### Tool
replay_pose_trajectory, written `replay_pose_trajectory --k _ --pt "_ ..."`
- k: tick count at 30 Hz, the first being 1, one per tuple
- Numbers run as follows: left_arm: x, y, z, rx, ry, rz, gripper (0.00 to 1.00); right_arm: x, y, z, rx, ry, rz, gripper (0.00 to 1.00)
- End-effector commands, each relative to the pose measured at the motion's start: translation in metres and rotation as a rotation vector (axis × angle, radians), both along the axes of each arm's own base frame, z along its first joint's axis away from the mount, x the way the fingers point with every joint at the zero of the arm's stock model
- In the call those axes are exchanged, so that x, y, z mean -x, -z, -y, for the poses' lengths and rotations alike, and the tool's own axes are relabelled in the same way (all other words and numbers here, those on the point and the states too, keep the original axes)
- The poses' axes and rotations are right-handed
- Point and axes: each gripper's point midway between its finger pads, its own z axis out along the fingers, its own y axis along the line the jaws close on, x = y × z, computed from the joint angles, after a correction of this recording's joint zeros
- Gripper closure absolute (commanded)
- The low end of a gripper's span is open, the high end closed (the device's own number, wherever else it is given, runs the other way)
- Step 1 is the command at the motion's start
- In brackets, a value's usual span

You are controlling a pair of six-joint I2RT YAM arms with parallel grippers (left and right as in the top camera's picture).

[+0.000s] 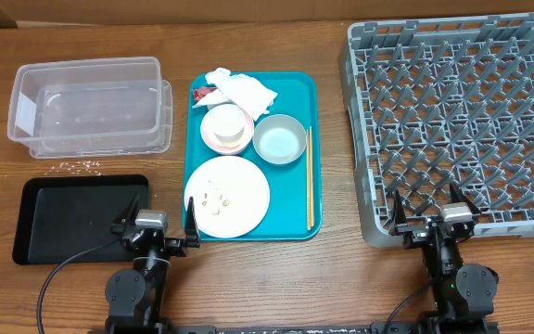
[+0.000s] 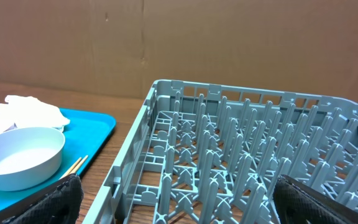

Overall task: Sort waste into correct bins and load items into the dishwasher
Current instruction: 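Raise the left gripper from rest toward the teal tray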

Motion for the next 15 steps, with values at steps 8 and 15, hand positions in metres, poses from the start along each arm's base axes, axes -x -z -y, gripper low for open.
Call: replay_pose_trajectory --k 8,15 --pt "0.005 -0.016 0.030 0.172 0.169 0.041 0.00 0.000 0.002 0.002 -0.001 0.008 0.004 0.00" --pt "0.026 -0.046 0.076 0.535 0.464 0.023 0.00 0.000 0.002 0.002 -0.001 0.008 0.004 0.00"
